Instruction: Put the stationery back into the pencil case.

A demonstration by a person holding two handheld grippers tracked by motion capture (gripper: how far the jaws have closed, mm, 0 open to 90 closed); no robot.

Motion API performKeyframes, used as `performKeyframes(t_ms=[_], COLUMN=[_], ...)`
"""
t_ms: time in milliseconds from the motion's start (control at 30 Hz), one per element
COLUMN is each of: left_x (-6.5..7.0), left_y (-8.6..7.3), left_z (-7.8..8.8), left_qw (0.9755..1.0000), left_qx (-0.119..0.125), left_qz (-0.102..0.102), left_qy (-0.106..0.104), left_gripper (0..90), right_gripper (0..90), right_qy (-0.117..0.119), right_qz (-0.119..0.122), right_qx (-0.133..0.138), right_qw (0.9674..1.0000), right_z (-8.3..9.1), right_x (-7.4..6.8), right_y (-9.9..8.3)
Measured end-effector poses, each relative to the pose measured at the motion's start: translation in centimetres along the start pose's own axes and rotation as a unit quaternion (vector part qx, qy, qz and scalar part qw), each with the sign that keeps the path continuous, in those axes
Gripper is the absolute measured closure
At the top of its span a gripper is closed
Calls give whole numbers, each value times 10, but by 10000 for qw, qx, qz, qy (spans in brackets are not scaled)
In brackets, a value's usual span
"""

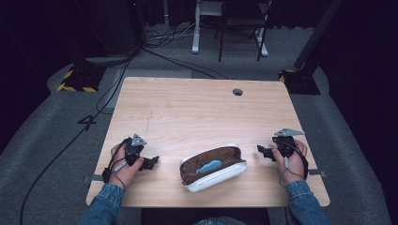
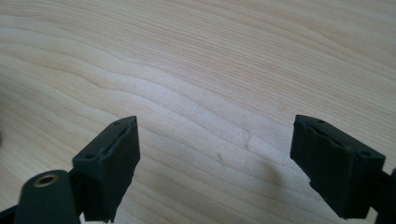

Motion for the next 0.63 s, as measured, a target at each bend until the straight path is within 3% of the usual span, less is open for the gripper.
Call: performKeyframes(t_ms=[167,633], left_x=[0,0], left_y=[0,0], left_z=[0,0], left_qw=[10000,10000], left_qx=[7,21], left_qz=[-2,27], left_qy=[4,11], left_gripper=[2,3], right_gripper=[171,115], right_qy=[-288,-411], right_qz=[-271,-239], right_qx=[61,5], right_qw=[9992,9989], right_z=[-9,-14], right_x=[4,5], right_y=[-6,-7])
Point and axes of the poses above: each handheld gripper's, and its own axes: z roughly backward along the jaws, y roughly out of its top, x roughly to its right, the point moved 2 cm from there along -z, roughly forward along the jaws, and after that the axes turned 1 degree about z, right-handed, at the moved point
